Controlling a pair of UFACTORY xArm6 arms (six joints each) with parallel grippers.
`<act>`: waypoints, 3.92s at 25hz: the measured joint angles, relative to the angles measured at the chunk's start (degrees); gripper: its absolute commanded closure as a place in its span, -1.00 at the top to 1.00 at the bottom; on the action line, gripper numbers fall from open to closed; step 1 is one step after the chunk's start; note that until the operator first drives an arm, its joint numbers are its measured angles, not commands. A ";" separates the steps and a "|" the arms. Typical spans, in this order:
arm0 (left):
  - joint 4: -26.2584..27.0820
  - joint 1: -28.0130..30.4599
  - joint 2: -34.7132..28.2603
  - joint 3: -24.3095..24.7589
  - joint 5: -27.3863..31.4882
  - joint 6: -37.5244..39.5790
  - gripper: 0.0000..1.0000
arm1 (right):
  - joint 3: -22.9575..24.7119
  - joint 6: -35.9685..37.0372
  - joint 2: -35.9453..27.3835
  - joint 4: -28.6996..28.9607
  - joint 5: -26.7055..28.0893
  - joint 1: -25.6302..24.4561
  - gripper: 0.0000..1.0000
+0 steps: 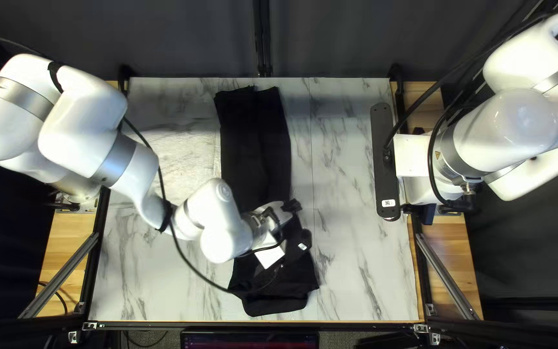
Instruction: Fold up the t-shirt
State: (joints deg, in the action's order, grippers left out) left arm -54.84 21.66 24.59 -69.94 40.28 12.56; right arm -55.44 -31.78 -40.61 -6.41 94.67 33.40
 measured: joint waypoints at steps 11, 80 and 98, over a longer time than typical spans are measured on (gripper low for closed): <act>1.64 0.89 2.66 -2.65 2.50 0.96 1.00 | 0.00 0.00 0.00 0.00 0.00 0.00 1.00; 0.36 -1.53 2.11 -1.55 4.66 0.93 -1.00 | 0.00 0.00 0.00 0.00 0.00 0.00 1.00; 6.86 2.20 -5.51 0.65 11.10 -11.50 -1.00 | 0.00 0.00 0.00 0.00 0.00 0.00 1.00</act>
State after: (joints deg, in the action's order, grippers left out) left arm -47.99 23.85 19.07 -69.29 51.39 1.06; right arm -55.44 -31.78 -40.61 -6.41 94.67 33.40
